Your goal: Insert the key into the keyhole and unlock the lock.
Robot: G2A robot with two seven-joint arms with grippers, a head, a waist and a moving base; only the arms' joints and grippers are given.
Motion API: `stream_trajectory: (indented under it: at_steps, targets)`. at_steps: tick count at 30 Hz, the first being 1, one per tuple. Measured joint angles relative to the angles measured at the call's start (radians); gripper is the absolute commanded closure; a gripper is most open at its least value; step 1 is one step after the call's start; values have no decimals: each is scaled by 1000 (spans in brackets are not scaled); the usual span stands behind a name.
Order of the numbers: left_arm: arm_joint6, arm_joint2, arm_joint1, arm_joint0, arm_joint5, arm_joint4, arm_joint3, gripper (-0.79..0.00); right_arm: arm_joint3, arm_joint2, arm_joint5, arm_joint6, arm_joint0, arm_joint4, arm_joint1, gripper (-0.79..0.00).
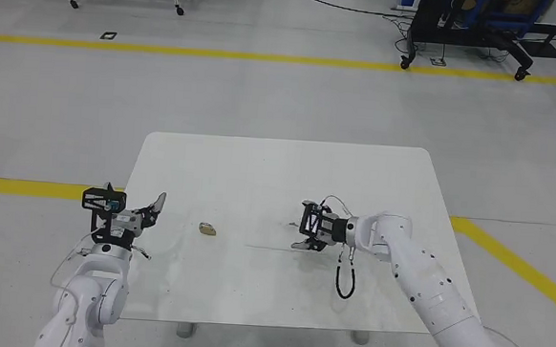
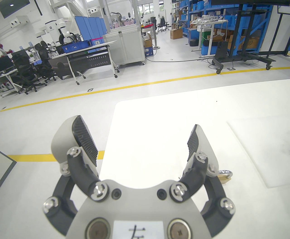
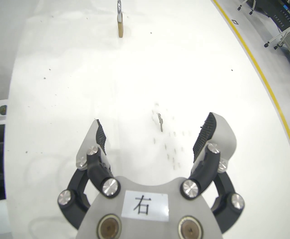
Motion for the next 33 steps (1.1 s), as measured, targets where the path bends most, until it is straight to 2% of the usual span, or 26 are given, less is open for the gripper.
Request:
stream_trajectory:
  at_steps: [6,8,11,24,33]
  targets:
    - [0,0,0,0,0,0,0,-785,71,-97,83,0,63,-60,-28,-145]
    - [0,0,0,0,0,0,0,-785,90,-115,96,-7,76,-69,-34,-43]
    - [0,0,0,0,0,0,0,-785,115,-131,99,-21,92,-79,-39,-6]
    - [0,0,0,0,0,0,0,-785,142,-155,106,-70,114,-121,-41,0]
    - [0,0,0,0,0,0,0,-785,47,-84,162,-174,40,-126,-11,0]
